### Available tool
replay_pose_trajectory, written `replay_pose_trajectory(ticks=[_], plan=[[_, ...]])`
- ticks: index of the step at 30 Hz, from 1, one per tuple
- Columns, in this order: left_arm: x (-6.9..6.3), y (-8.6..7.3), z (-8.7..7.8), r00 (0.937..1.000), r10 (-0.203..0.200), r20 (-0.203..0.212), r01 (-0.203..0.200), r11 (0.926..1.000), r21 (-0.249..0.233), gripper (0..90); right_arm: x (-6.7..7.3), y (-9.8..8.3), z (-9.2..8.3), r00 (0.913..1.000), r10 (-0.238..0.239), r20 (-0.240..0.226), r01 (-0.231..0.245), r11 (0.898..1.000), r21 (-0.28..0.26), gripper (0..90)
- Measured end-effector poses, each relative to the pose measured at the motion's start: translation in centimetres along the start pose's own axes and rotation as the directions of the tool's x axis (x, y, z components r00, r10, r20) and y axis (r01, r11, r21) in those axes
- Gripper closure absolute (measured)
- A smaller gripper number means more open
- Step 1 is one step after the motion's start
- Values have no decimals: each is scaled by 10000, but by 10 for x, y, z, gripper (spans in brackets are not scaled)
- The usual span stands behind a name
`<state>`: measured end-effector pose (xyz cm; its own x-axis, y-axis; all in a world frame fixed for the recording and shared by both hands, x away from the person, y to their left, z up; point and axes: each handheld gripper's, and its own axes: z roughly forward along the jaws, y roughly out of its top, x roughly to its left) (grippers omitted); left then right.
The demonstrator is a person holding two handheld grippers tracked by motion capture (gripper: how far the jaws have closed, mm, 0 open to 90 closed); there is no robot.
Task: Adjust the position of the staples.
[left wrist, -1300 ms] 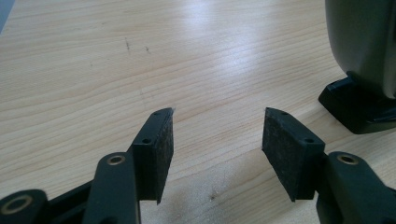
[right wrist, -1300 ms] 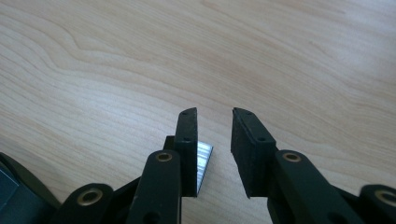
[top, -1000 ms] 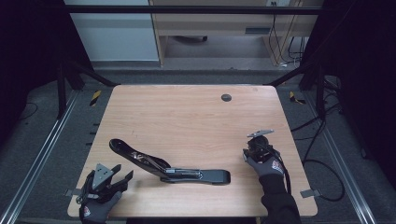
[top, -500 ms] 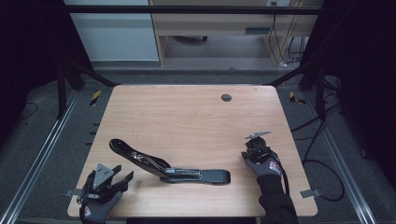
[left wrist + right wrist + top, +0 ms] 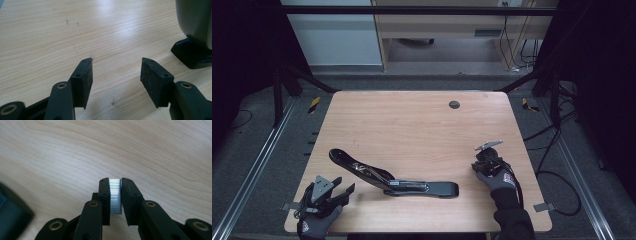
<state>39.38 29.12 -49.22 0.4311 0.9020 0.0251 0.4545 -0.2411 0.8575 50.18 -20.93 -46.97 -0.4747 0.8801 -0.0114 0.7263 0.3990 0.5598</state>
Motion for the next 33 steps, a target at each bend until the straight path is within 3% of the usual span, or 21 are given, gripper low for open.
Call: replay_pose_trajectory(ticks=[3, 4, 6, 14, 17, 23, 33], plan=[[0, 0, 0, 10000, 22, 6, -22, 10000, 4, 428, -1, -5, -6, 9983, -512, -278, 511, 9987, -63, 783], [-1, 0, 0, 10000, 22, 5, -22, 10000, 7, 428, 1, -7, -8, 9977, -482, -466, 485, 9988, 55, 783], [-1, 0, 0, 10000, -2, 20, 2, 10000, 11, 428, 0, -11, -9, 9947, -910, -479, 911, 9958, -4, 783], [-1, 0, 0, 10000, 4, 21, -4, 10000, 38, 428, 2, -22, -7, 9924, -1062, -614, 1074, 9941, 156, 782], [-1, 0, 0, 10000, -12, 23, 12, 10000, 41, 428, 1, -23, -4, 9895, -1327, -567, 1342, 9907, 240, 782], [-1, 0, 0, 10000, -20, 38, 20, 10000, 43, 427, 2, -23, -5, 9902, -1281, -561, 1293, 9914, 178, 742], [1, -1, 0, 9999, -120, 73, 120, 9999, 4, 425, -1, -23, -18, 9994, 22, -341, -25, 10000, -67, 724]])
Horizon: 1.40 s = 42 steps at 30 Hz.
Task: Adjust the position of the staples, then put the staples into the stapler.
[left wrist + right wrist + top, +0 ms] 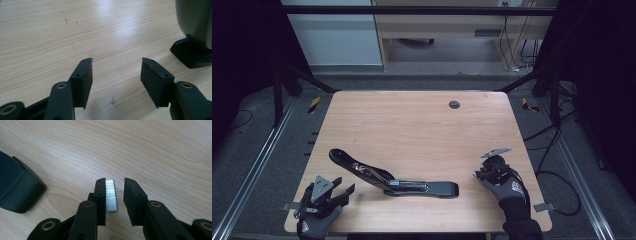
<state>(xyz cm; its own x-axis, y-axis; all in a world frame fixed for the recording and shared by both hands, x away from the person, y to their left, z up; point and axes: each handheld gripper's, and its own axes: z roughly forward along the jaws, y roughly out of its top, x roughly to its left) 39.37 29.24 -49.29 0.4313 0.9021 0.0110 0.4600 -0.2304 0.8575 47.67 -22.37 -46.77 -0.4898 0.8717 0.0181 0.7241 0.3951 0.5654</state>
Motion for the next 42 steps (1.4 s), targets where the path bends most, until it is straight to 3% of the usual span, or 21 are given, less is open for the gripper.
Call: replay_pose_trajectory(ticks=[4, 14, 26, 29, 35, 42], plan=[[0, 0, 0, 10000, 3, 7, -3, 10000, 0, 424, 1, 1, 0, 9999, 163, -54, -163, 9999, 9, 718], [0, 0, 2, 10000, -16, 52, 15, 10000, 42, 423, 3, 5, 5, 9999, -172, -17, 173, 9992, 361, 725], [0, 0, 2, 10000, 40, 54, -41, 10000, 78, 422, 4, 5, 10, 9996, -279, -35, 281, 9975, 645, 761], [-1, 0, 2, 10000, 18, 54, -19, 10000, 82, 422, 5, 4, 12, 9999, -121, -37, 123, 9970, 759, 777], [-1, 0, 2, 9999, 133, 30, -133, 9998, 112, 422, 7, 4, 10, 9997, -211, -125, 219, 9970, 743, 782], [-1, 0, 2, 9999, 103, 19, -104, 9999, 115, 422, 10, 9, -3, 9960, -785, -428, 796, 9966, 233, 783]])
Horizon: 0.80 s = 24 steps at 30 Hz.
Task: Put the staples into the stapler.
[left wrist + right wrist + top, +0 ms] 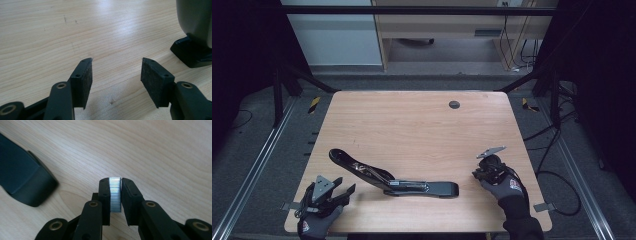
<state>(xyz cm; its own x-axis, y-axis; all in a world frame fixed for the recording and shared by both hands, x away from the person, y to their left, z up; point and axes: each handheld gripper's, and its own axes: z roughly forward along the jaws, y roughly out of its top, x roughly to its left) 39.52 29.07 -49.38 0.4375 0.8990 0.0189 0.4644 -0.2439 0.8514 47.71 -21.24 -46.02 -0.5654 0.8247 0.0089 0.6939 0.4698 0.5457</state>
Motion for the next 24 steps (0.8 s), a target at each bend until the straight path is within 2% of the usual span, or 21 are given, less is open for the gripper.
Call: replay_pose_trajectory(ticks=[7, 12, 21, 24], plan=[[0, 0, 0, 10000, 25, -28, -25, 10000, 11, 422, 8, 12, -16, 9954, -855, -430, 822, 9938, -747, 783], [-1, 0, 0, 10000, -8, -12, 8, 10000, 27, 422, 14, 19, -22, 9875, -1476, -548, 1420, 9853, -950, 783], [-1, 0, 1, 10000, -3, -8, 3, 10000, 68, 422, 23, 31, -28, 9733, -2040, -1049, 1866, 9701, -1551, 783], [0, 0, 1, 10000, 1, 0, -1, 10000, 74, 421, 25, 36, -29, 9659, -2309, -1171, 2085, 9618, -1772, 783]])
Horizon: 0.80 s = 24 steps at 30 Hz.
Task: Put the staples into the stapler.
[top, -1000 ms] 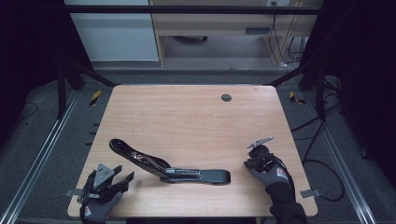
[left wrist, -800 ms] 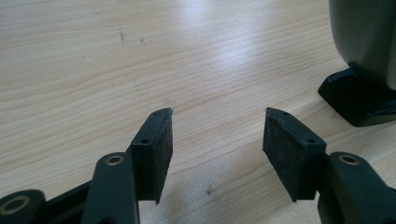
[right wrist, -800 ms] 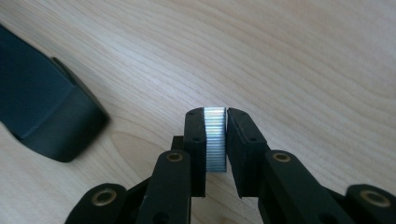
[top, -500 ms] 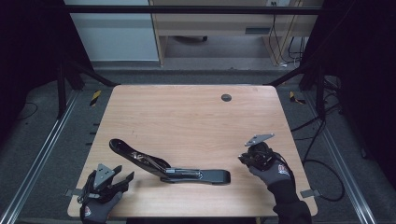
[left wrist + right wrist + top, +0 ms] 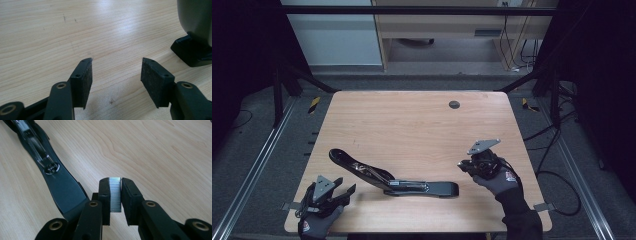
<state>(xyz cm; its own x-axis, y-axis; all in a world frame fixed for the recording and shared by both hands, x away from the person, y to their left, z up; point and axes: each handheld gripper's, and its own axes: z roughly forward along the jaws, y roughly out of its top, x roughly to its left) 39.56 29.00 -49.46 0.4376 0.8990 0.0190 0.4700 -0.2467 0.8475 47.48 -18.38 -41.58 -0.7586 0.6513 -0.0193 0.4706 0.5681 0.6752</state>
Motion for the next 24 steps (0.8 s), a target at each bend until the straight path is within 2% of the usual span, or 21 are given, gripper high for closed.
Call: replay_pose_trajectory(ticks=[9, 18, 24], plan=[[0, 0, 0, 10000, -23, -1, 23, 10000, -7, 421, 6, 16, 3, 9970, -616, -470, 609, 9980, -178, 783], [0, 0, 0, 10000, -31, -4, 31, 10000, -5, 421, 14, 34, 7, 9847, -1335, -1116, 1291, 9906, -464, 783], [0, 0, 0, 10000, -33, -3, 33, 10000, -10, 421, 19, 45, 11, 9762, -1637, -1423, 1580, 9862, -504, 783]])
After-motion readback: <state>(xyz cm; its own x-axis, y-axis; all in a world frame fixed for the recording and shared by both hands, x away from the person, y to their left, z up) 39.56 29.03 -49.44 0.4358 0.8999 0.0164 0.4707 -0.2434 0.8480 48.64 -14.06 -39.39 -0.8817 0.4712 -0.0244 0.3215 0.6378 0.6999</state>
